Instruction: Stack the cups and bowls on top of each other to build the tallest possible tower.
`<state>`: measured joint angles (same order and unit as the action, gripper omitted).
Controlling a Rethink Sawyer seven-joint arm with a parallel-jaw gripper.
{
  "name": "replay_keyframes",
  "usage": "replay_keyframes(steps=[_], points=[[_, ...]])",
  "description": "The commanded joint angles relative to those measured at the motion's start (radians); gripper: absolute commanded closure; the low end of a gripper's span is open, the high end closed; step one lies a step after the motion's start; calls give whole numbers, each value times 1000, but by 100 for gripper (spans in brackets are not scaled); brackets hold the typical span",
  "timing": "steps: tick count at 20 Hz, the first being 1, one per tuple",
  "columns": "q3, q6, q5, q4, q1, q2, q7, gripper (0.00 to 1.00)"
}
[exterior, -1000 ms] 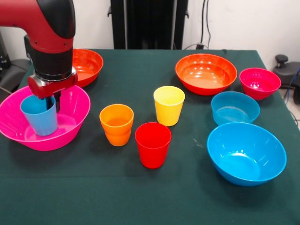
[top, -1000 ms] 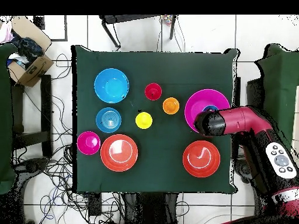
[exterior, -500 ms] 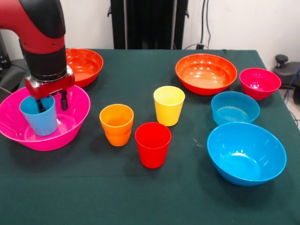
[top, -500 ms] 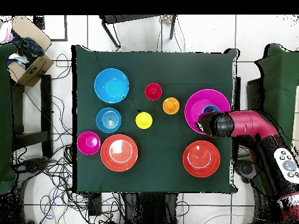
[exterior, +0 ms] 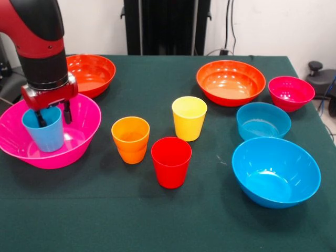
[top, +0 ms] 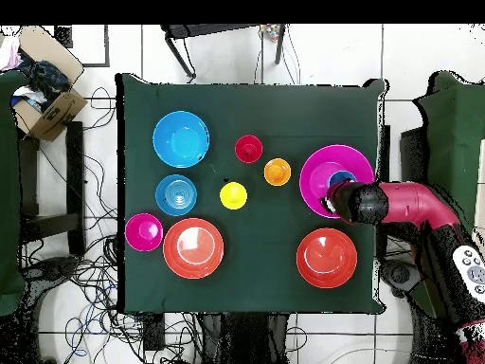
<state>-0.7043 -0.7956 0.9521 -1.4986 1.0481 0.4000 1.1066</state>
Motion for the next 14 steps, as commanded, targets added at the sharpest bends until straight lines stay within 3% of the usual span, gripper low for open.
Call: replay_keyframes(steps=[1,14], points=[[-45,-12,7,-78,-35,61,-285,0],[-56,-52,-31,-138,-40,157,-258,0]])
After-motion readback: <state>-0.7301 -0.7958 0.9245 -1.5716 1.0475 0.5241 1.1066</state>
